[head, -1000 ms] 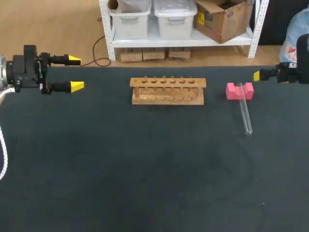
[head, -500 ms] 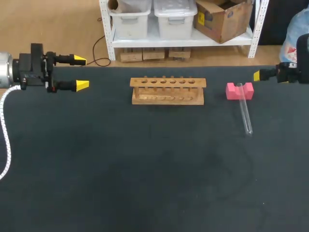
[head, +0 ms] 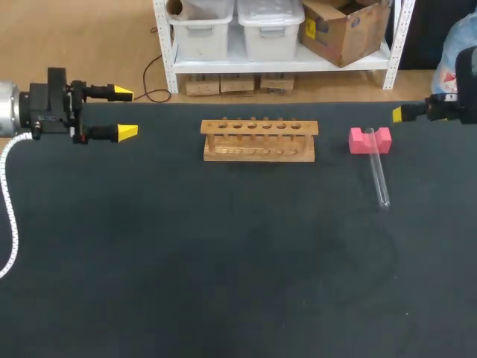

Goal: Grasp the test tube, adjust it, and insert it.

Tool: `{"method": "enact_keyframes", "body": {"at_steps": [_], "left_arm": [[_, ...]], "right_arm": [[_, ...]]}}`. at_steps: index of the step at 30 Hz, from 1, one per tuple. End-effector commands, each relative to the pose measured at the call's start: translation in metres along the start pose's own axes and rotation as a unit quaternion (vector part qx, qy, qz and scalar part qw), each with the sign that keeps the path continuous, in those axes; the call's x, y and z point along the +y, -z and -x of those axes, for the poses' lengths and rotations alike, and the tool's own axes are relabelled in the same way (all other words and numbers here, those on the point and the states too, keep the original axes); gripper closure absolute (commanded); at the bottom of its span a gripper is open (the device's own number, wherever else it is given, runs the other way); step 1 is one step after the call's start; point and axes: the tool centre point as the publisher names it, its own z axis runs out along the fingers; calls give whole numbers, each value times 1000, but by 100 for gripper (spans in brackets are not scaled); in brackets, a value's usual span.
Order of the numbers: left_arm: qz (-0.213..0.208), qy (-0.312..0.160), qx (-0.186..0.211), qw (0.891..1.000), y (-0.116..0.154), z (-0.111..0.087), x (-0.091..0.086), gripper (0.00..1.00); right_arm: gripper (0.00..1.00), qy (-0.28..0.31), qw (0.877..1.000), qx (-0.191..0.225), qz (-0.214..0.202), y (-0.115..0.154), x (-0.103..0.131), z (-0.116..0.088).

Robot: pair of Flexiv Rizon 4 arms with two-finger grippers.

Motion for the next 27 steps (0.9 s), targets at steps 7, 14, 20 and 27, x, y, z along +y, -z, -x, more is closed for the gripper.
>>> {"method": "enact_keyframes", "body": {"at_steps": [7, 14, 20, 27], "left_arm": [[3, -1, -1, 1000, 0, -1, -2, 0], [3, -1, -1, 1000, 0, -1, -2, 0], [3, -1, -1, 1000, 0, -1, -2, 0], [3, -1, -1, 1000, 0, -1, -2, 0]], "right_arm": [[0, 13, 971, -23, -239, -31, 26, -13], [0, 0, 958, -26, -287, -45, 22, -24], [0, 3, 949, -31, -315, -56, 15, -31], [0, 22, 946, -22, -322, -66, 10, -39]]}}
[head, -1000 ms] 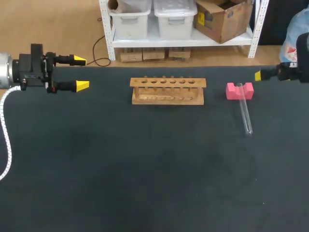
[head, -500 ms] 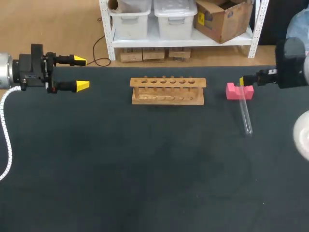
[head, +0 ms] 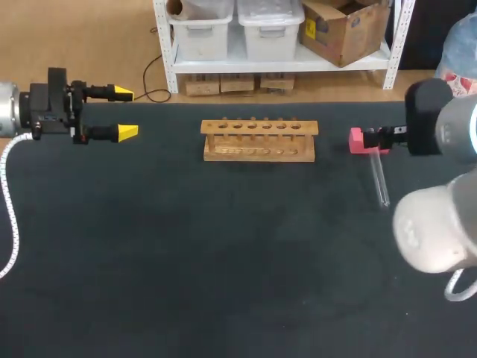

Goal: Grasp the test tube, adjust it, and insert it.

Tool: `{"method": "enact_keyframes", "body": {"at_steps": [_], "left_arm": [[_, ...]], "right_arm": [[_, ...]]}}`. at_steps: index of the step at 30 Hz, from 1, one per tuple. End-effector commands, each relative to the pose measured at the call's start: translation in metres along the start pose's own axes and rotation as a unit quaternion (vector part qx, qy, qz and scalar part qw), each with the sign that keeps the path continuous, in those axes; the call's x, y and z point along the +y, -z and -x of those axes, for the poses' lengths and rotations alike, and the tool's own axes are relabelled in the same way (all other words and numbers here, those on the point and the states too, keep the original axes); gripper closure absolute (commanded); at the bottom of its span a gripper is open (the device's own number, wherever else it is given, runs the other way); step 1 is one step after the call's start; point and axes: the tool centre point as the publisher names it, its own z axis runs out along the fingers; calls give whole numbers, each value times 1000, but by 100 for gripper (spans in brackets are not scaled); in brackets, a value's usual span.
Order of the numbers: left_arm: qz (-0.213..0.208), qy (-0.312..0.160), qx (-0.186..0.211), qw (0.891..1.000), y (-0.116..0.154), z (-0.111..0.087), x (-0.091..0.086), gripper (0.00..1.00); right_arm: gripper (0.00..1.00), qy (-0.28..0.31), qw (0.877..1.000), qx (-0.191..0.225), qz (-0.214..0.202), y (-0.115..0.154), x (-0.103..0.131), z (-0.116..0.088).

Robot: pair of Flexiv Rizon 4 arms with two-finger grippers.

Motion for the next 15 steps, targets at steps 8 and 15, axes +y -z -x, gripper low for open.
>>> {"method": "enact_keyframes", "body": {"at_steps": [8, 15], "left_arm": [[2, -1, -1, 1000, 1, -1, -2, 0], [2, -1, -1, 1000, 1, -1, -2, 0]], "right_arm": [[0, 19, 978, 6, -206, -23, 3, -16], [0, 10, 980, -34, -196, -35, 0, -20]]}}
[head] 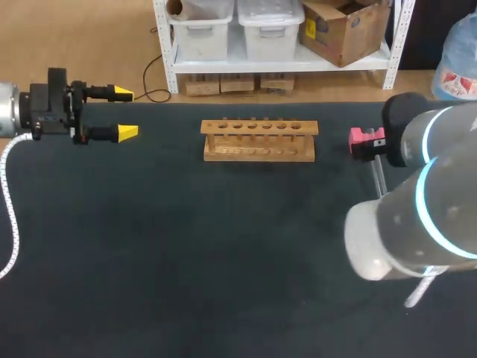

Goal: Grasp the test tube, adjust it, and insert it.

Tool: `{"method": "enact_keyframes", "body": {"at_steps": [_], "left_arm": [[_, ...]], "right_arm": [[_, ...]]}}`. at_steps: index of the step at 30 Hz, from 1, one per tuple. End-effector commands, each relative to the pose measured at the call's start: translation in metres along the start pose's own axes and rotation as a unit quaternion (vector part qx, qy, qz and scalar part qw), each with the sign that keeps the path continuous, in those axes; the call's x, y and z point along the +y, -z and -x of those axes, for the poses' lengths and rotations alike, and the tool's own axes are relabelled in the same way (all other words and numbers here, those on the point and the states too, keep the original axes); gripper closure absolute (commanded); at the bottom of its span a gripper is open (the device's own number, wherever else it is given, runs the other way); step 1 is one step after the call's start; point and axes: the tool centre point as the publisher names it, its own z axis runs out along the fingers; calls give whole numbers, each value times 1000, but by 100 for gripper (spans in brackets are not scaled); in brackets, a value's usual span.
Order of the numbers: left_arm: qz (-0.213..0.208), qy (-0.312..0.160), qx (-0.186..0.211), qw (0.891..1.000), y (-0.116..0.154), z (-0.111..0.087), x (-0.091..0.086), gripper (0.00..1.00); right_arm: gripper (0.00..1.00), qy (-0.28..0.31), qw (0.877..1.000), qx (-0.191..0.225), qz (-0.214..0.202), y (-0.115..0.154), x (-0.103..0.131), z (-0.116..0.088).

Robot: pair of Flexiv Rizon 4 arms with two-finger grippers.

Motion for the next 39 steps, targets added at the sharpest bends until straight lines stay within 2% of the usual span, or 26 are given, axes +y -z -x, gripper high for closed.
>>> {"method": "enact_keyframes", "body": {"at_steps": [1, 17, 30, 39], "left_arm": [[2, -1, -1, 1000, 1, -1, -1, 0], [2, -1, -1, 1000, 1, -1, -1, 0], [2, -1, -1, 1000, 1, -1, -1, 0], [2, -1, -1, 1000, 1, -1, -1, 0]], "right_arm": [[0, -10, 993, -27, -114, -13, 2, -9], [0, -14, 996, -52, -71, -29, -4, -15], [0, -7, 999, -40, -36, -41, -16, -26], [0, -5, 999, -31, -18, -51, -15, -35]]}}
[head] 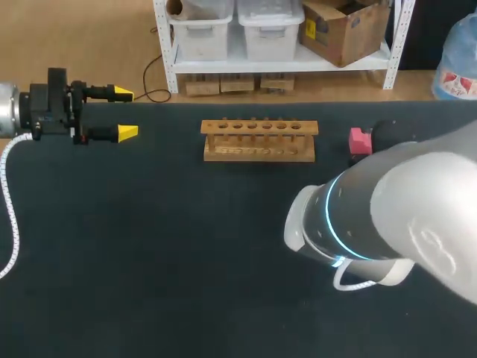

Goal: Grasp the test tube, adjust it, and insert it.

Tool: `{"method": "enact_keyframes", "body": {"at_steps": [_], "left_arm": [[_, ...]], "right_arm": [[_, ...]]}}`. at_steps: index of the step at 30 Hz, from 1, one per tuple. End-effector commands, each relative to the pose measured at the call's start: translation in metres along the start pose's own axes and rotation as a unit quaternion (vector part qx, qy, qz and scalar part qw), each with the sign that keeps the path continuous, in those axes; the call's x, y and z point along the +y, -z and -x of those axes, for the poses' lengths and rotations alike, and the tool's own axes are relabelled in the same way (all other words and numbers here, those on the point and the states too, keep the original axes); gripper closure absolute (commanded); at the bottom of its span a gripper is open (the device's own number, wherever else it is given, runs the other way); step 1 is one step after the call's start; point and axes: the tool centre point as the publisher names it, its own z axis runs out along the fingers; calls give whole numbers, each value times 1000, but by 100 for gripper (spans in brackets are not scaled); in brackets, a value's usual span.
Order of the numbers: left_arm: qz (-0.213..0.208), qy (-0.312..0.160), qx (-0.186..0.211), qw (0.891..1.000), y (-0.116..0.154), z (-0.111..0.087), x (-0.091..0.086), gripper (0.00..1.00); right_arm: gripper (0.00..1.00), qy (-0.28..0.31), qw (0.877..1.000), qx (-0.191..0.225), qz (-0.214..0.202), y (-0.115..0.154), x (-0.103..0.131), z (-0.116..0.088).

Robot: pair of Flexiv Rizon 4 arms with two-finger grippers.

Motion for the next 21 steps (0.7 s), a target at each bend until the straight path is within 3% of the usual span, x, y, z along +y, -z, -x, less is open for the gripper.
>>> {"method": "enact_keyframes", "body": {"at_steps": [1, 8, 15, 16, 21], "left_arm": [[2, -1, -1, 1000, 0, -1, -1, 0], [2, -1, -1, 1000, 0, -1, -1, 0], [2, -1, -1, 1000, 0, -1, -1, 0], [2, -1, -1, 1000, 0, -1, -1, 0], [2, -1, -1, 1000, 0, -1, -1, 0]], "right_arm": [[0, 0, 999, -5, 51, -6, -3, -7], [0, 3, 999, -4, 54, -9, -4, -7], [29, 8, 998, 0, 59, -11, -7, -9], [37, 10, 998, 3, 61, -12, -7, -10], [35, 8, 998, 12, 65, -14, -8, -16]]}}
